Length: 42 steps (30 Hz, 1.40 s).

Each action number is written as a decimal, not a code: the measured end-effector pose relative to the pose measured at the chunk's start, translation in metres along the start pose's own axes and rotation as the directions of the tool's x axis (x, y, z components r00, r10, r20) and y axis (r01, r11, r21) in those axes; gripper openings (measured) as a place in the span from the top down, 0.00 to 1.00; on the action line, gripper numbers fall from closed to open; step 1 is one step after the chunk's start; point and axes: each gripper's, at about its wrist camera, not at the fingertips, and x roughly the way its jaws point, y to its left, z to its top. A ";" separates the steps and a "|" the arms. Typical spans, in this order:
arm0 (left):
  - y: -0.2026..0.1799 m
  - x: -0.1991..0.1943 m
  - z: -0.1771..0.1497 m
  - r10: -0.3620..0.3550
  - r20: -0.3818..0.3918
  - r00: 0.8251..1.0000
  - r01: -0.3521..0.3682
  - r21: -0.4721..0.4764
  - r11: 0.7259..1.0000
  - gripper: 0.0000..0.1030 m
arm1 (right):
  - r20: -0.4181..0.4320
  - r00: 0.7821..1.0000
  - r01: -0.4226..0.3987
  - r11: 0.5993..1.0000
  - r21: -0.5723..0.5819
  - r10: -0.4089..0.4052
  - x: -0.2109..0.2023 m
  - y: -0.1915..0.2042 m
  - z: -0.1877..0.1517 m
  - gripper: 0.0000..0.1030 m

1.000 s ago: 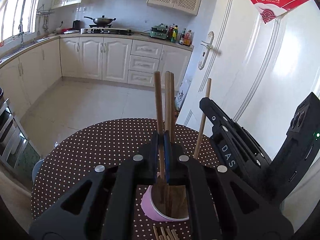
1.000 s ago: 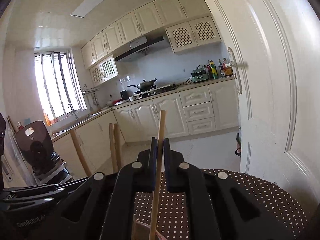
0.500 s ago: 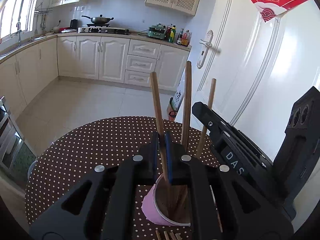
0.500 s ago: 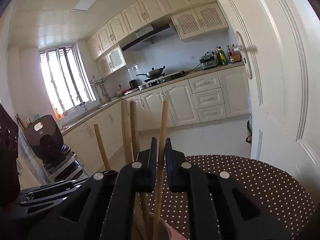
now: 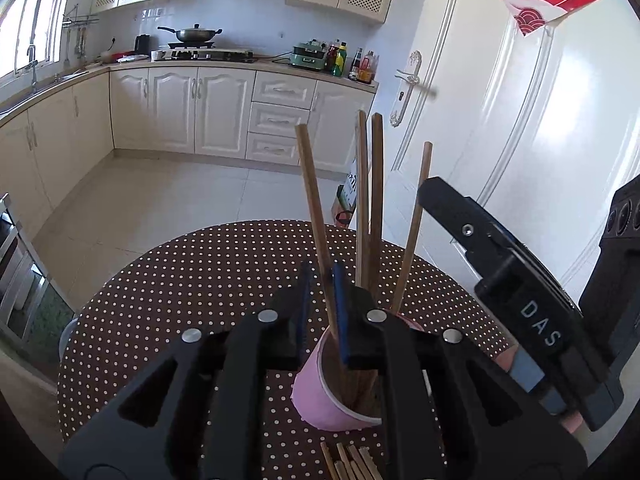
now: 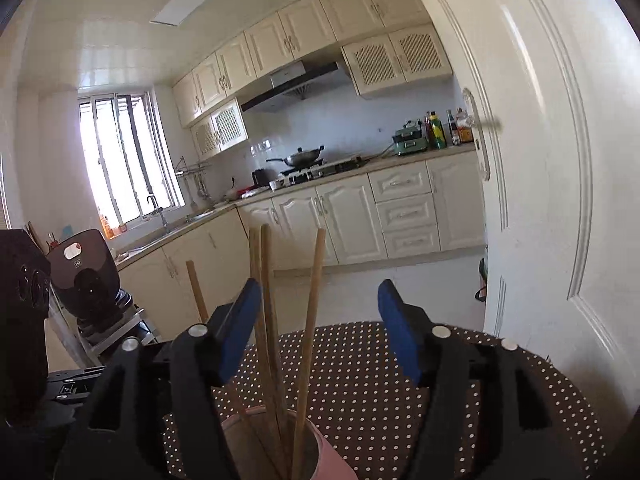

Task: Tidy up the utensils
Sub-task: 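Open both grippers to release the chopsticks inside the cup, then move both tools back toward the remaining chopstick pile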

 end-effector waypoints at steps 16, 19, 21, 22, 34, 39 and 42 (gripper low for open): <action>0.001 -0.022 -0.009 0.029 0.058 0.998 -0.032 0.047 0.998 0.50 | 0.056 0.998 0.026 0.999 -0.044 -0.024 -0.018 -0.002 -0.001 0.12; 0.006 -0.024 -0.011 0.043 0.066 0.997 -0.046 0.043 0.998 0.49 | 0.060 0.997 0.044 0.998 -0.049 -0.041 -0.020 -0.004 -0.005 0.10; 0.009 -0.026 -0.012 0.055 0.078 0.995 -0.059 0.041 0.997 0.48 | 0.063 0.996 0.058 0.997 -0.053 -0.055 -0.022 -0.003 -0.008 0.10; 0.010 -0.027 -0.013 0.059 0.082 0.995 -0.062 0.038 0.997 0.47 | 0.065 0.996 0.065 0.996 -0.058 -0.061 -0.024 -0.004 -0.009 0.10; 0.011 -0.046 -0.034 0.057 0.129 0.990 -0.063 0.044 0.997 0.47 | 0.085 0.991 0.096 0.994 0.041 -0.100 -0.047 -0.026 -0.028 0.09; 0.016 -0.050 -0.045 0.059 0.120 0.991 -0.060 0.002 0.998 0.47 | 0.098 0.986 0.128 0.987 0.095 -0.137 -0.059 -0.038 -0.032 0.09; 0.019 -0.052 -0.051 0.082 0.107 0.991 -0.080 -0.027 0.996 0.47 | 0.094 0.985 0.131 0.982 0.134 -0.145 -0.067 -0.045 -0.037 0.09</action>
